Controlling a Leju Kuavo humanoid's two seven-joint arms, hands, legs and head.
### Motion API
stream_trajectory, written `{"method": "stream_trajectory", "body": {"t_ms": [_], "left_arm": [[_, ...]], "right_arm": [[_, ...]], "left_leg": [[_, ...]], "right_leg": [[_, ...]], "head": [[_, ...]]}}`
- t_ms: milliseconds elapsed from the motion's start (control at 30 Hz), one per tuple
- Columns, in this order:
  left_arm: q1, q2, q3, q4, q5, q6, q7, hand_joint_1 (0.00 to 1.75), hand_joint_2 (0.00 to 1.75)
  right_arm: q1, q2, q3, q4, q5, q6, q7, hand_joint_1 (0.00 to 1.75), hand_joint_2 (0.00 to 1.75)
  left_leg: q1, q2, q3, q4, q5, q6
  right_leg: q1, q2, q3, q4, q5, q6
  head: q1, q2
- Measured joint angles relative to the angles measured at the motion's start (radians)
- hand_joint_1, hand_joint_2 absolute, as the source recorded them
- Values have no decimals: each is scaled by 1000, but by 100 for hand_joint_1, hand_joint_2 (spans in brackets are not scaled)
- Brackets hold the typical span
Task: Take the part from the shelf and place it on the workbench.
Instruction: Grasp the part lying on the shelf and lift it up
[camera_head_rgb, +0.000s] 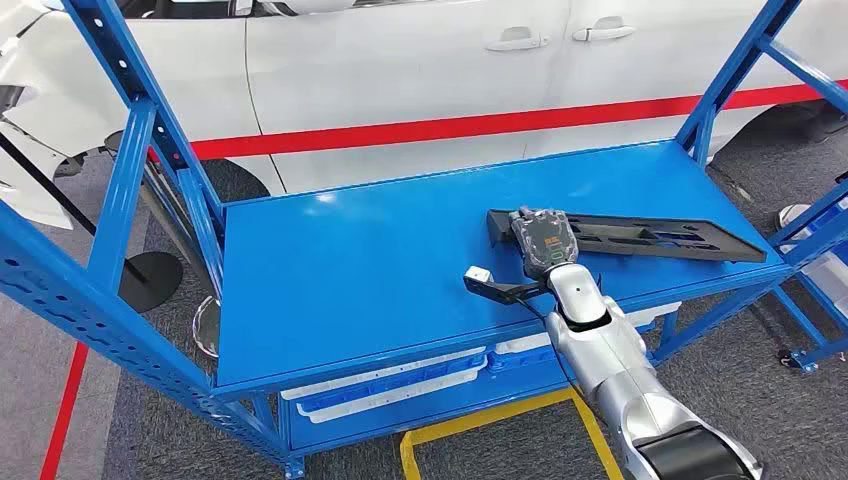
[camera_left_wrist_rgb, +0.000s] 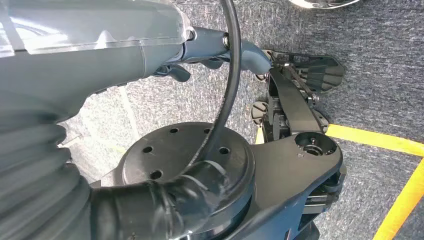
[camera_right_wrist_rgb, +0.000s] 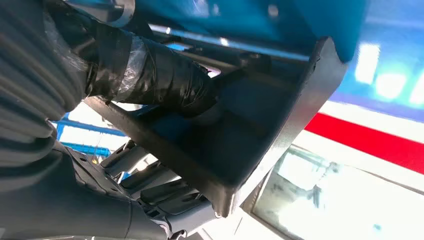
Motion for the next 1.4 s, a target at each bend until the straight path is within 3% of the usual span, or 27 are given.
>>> {"method": "stream_trajectory", "body": {"t_ms": [533, 833, 1100, 1233, 1333, 1400], "left_arm": [[1, 0, 0, 0, 1, 1, -4, 0, 175], [1, 0, -4, 0, -4, 30, -8, 0, 175], [-2, 1, -25, 0, -34, 46, 4, 0, 175], [-4, 1, -32, 0, -35, 50, 4, 0, 175], [-7, 0, -33, 0, -33, 53, 2, 0, 175], [-9, -3, -33, 0, -33, 53, -2, 0, 175]], "right_arm": [[0, -3, 27, -20, 1, 0, -3, 175, 175], [-5, -22, 122, -56, -41, 27, -17, 175, 175], [-38, -38, 151, -16, -68, -17, -18, 175, 175], [-40, -41, 153, -1, -69, -19, -18, 175, 175], [-41, -48, 153, 7, -70, -24, -18, 175, 175], [-43, -55, 154, 13, -70, -32, -20, 175, 175]], "left_leg": [[0, 0, -1, 0, 0, 0], [0, 0, -1, 0, 0, 0], [-6, -1, -1, 1, -1, 1], [-10, -1, -2, 4, -4, 8], [-8, 3, 1, -1, 3, 19], [-2, 9, 4, -14, 12, 29]], "right_leg": [[0, 0, 0, 0, 0, 0], [0, 0, -1, 0, 0, 0], [-6, 0, -1, -1, 1, 2], [-9, 1, 0, -1, 0, 8], [-12, 2, 2, -3, 1, 18], [-12, -9, -11, 30, -28, 23]], "head": [[0, 0], [0, 0], [0, 0], [0, 0], [0, 0], [0, 0]]}}
